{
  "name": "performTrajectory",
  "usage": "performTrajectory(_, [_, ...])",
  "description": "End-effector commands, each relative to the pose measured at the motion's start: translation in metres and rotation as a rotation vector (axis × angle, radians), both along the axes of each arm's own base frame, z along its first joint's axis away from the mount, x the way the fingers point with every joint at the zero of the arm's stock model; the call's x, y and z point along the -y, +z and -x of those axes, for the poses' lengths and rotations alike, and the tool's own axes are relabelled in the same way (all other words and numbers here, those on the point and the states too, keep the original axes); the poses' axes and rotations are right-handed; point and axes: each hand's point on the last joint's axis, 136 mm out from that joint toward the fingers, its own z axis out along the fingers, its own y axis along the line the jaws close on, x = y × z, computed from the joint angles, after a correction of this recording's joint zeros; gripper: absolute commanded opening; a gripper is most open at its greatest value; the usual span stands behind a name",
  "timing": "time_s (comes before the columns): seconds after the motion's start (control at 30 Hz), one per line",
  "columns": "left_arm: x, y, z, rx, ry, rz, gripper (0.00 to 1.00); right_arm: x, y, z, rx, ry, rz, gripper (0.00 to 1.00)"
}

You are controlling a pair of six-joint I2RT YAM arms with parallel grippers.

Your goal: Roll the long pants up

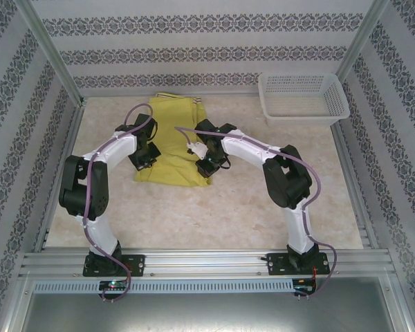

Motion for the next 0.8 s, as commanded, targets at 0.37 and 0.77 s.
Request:
performTrajectory(0.37, [-0.047,-0.007,0.037,-0.076,0.022,-0.097,0.0,0.039,-0.014,-0.05,-0.009,-0.082,0.029,0.0])
performTrajectory(0.77, [-0.049,-0.033,0.027,-0.117,0.035,-0.066,0.0,0.019,0.031,-0.033,0.114,-0.022,0.029,0.65])
